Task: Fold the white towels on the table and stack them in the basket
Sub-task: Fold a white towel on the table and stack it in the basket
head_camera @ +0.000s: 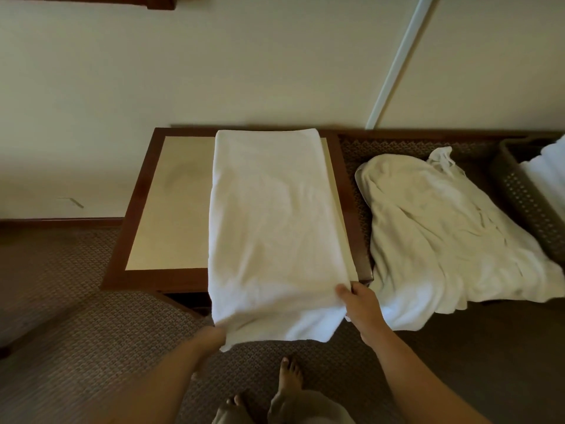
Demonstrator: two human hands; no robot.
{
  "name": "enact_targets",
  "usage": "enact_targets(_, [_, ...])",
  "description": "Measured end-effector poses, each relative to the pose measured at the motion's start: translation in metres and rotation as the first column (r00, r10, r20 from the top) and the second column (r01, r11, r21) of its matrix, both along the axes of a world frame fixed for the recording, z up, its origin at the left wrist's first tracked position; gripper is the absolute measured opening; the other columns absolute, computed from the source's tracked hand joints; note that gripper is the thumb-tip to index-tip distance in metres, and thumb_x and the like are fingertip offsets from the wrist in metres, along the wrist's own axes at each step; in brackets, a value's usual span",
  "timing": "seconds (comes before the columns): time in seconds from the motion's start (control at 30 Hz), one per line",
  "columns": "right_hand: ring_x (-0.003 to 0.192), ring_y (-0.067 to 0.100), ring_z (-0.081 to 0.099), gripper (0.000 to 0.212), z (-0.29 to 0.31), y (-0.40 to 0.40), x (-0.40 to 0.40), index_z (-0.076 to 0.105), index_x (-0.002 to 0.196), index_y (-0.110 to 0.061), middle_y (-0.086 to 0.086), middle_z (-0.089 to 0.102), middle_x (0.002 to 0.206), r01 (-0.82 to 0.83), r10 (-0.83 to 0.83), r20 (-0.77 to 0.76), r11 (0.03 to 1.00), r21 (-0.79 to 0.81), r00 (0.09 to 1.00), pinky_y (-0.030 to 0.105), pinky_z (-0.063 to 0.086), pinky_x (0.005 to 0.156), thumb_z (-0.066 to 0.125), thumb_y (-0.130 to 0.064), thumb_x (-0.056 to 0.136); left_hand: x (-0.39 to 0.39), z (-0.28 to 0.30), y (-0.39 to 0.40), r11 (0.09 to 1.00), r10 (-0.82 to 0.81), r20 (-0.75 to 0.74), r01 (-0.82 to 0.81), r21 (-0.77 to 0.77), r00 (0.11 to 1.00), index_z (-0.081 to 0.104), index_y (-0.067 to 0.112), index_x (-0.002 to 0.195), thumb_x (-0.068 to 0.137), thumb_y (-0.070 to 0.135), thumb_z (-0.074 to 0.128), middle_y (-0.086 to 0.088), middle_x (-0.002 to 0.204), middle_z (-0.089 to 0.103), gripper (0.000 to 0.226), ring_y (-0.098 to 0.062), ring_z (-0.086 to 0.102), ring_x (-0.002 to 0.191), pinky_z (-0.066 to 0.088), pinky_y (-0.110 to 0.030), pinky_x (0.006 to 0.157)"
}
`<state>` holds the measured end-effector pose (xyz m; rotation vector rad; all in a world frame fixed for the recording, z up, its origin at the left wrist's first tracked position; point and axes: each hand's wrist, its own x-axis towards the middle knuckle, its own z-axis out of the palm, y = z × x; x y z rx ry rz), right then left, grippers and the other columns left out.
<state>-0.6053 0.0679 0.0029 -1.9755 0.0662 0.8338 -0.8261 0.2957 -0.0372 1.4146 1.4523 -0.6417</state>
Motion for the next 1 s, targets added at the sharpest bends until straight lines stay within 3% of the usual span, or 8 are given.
enact_targets(0.13, [0.066, 0.020, 0.050, 0.028, -0.006, 0.003, 0.004, 0.060, 0.075, -0.005, 0.004, 0.056, 0.071, 0.006, -0.006, 0.000, 1.000, 0.010, 1.000, 0.033, 0.040, 0.064, 0.062, -0.019, 0.100, -0.006, -0.019, -0.001, 0.994, 0.094, -0.012, -0.094, -0.060, 0.996, 0.049, -0.007, 0.143, 0.106, 0.015, 0.045, -0.028, 0.142, 0.053, 0.043, -0.042, 0.053, 0.129, 0.048, -0.047, 0.107])
enact_targets(0.27, [0.082, 0.019, 0.064, 0.022, -0.011, -0.002, 0.004, 0.070, 0.088, -0.003, 0.002, 0.071, 0.088, 0.016, -0.015, -0.018, 0.999, 0.047, 1.000, 0.033, 0.050, 0.074, 0.063, -0.021, 0.099, 0.000, -0.037, -0.012, 0.779, 0.602, 0.116, -0.548, -0.305, 0.790, 0.065, 0.008, 0.118, 0.106, 0.023, 0.053, -0.013, 0.110, 0.067, 0.023, -0.034, 0.064, 0.103, 0.056, -0.051, 0.086])
enact_targets(0.5, [0.089, 0.014, 0.069, 0.016, -0.024, -0.002, 0.008, 0.074, 0.087, -0.011, -0.004, 0.076, 0.091, -0.004, 0.002, 0.058, 0.999, 0.041, 0.998, 0.032, 0.053, 0.080, 0.067, -0.022, 0.097, 0.024, -0.057, -0.008, 0.699, 0.708, 0.289, -0.700, -0.149, 0.645, 0.063, 0.012, 0.115, 0.101, 0.018, 0.058, -0.012, 0.102, 0.067, 0.016, -0.030, 0.065, 0.087, 0.058, -0.049, 0.084])
enact_targets(0.6, [0.102, 0.022, 0.070, 0.012, -0.031, -0.005, 0.007, 0.076, 0.092, -0.015, -0.004, 0.077, 0.099, 0.001, -0.006, 0.067, 0.998, 0.067, 0.998, 0.044, 0.056, 0.090, 0.068, -0.023, 0.096, 0.029, -0.066, -0.006, 0.621, 0.779, 0.255, -0.763, -0.182, 0.573, 0.067, 0.011, 0.114, 0.098, 0.007, 0.064, -0.017, 0.106, 0.068, 0.017, -0.035, 0.067, 0.093, 0.061, -0.049, 0.081])
enact_targets(0.73, [0.105, 0.020, 0.070, 0.012, -0.035, -0.005, 0.002, 0.077, 0.093, -0.018, -0.005, 0.078, 0.101, 0.060, -0.065, 0.039, 0.990, 0.124, 0.997, 0.037, 0.054, 0.089, 0.066, -0.017, 0.098, 0.002, -0.099, -0.005, 0.459, 0.885, 0.043, -0.853, -0.248, 0.464, 0.063, 0.004, 0.112, 0.089, -0.005, 0.055, -0.022, 0.115, 0.065, 0.026, -0.038, 0.064, 0.095, 0.057, -0.051, 0.073])
enact_targets(0.87, [0.103, 0.018, 0.071, 0.016, -0.033, -0.003, 0.000, 0.078, 0.097, -0.020, -0.006, 0.078, 0.102, 0.073, -0.077, 0.023, 0.988, 0.137, 0.997, 0.041, 0.056, 0.092, 0.063, -0.016, 0.100, -0.033, -0.121, -0.013, 0.632, 0.774, -0.073, -0.775, 0.020, 0.629, 0.060, 0.001, 0.117, 0.084, 0.021, 0.064, -0.024, 0.111, 0.063, 0.038, -0.042, 0.064, 0.098, 0.060, -0.053, 0.075])
enact_targets(0.9, [0.102, 0.017, 0.071, 0.017, -0.032, -0.002, 0.000, 0.077, 0.097, -0.021, -0.007, 0.078, 0.102, 0.065, -0.070, 0.032, 0.989, 0.133, 0.997, 0.040, 0.056, 0.091, 0.062, -0.016, 0.100, -0.033, -0.109, -0.012, 0.740, 0.670, -0.050, -0.660, 0.129, 0.741, 0.060, 0.003, 0.122, 0.081, 0.024, 0.066, -0.025, 0.110, 0.065, 0.047, -0.043, 0.065, 0.093, 0.060, -0.053, 0.075])
enact_targets(1.0, [0.098, 0.019, 0.071, 0.019, -0.028, -0.004, 0.000, 0.076, 0.099, -0.016, -0.001, 0.077, 0.099, 0.019, -0.029, 0.076, 0.992, 0.124, 0.997, 0.034, 0.054, 0.087, 0.060, -0.025, 0.103, -0.011, -0.065, -0.004, 0.826, 0.477, 0.247, -0.526, 0.201, 0.843, 0.066, 0.019, 0.116, 0.096, 0.017, 0.051, -0.014, 0.107, 0.068, 0.025, -0.033, 0.061, 0.088, 0.054, -0.046, 0.083])
